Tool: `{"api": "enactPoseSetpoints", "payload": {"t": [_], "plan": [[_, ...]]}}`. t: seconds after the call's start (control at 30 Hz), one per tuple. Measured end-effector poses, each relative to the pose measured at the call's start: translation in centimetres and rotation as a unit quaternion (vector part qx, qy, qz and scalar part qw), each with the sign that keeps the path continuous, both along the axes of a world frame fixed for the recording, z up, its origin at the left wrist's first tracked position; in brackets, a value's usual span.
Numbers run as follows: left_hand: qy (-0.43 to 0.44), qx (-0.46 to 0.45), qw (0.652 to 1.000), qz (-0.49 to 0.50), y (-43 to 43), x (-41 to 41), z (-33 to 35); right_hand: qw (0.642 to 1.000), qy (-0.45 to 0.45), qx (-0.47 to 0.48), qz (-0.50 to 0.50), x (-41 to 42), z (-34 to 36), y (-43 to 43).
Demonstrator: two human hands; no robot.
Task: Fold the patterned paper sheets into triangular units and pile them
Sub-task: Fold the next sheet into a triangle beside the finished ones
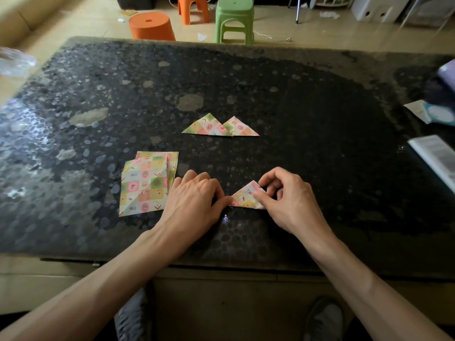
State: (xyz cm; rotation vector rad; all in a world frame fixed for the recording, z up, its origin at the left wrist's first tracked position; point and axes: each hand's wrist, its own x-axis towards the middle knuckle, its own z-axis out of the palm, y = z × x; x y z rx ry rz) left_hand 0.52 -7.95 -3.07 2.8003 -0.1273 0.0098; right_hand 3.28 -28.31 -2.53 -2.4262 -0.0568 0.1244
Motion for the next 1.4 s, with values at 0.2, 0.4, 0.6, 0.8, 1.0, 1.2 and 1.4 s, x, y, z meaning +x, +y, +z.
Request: {"api": "enactPoseSetpoints", "payload": {"t": [0.2,0.4,0.6,0.8,1.0,1.2,1.4], "plan": [[0.025,0.021,0.999,0.013,-0.2,0.2,0.6,1.0,0.001,-0.007,0.0,0.2,-0.4,-0.1],[0.033,0.019,0.999,0.019,-0.2,0.4,0.8,1.0,-0.002,-0.012,0.018,0.4,-0.5,-0.1],[0.043,0.006,0.999,0.015,0.0,0.4,0.8,0.998,0.016,-0.019,0.056,0.8,-0.1,-0.7],[0.044,-0.003,0.999,0.017,0.0,0.4,0.8,0.997,-0.003,-0.036,0.064,0.8,-0.3,-0.6],[-0.019,-0.021,0.999,0.04,-0.7,-0.1,-0.3,0.996,-0.024,-0.058,0.056,0.5,-0.4,-0.3],[-0.043,-0.024,0.998,0.049,-1.0,0.2,-1.1,0.997,-0.016,-0.049,0.05,0.5,-0.4,-0.1],[-0.042,-0.034,0.997,0.048,-0.9,0.4,-1.2,0.999,-0.003,-0.041,0.033,0.7,-0.4,-0.2]]}}
